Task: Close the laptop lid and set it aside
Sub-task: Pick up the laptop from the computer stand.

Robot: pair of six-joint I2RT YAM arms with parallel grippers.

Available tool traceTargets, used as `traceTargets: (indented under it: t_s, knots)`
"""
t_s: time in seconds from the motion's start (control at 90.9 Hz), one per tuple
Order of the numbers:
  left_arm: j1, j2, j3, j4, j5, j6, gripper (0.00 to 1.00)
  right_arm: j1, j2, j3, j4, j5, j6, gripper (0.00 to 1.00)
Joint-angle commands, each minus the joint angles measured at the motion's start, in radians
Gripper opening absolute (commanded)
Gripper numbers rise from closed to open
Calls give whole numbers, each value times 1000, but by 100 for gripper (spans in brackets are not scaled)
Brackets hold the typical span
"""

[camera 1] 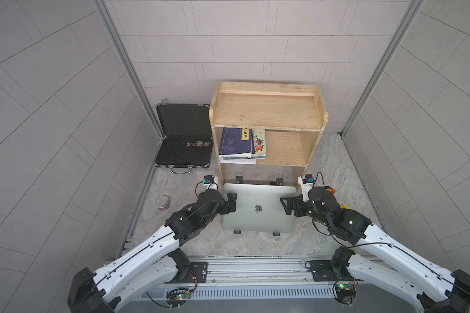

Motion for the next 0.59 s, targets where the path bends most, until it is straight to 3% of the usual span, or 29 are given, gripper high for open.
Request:
traceTargets:
  t_s: [0.0, 0.33, 0.583]
  knots:
    - [4, -38, -53, -15, 21, -16, 100, 1, -55, -31, -36, 18, -15, 100]
    - [32, -204, -209, 67, 123, -19, 99, -5, -203, -209, 44, -56, -27, 96]
    - [50, -223, -329, 173, 194, -67, 96, -31, -263, -300, 105, -148, -3, 93]
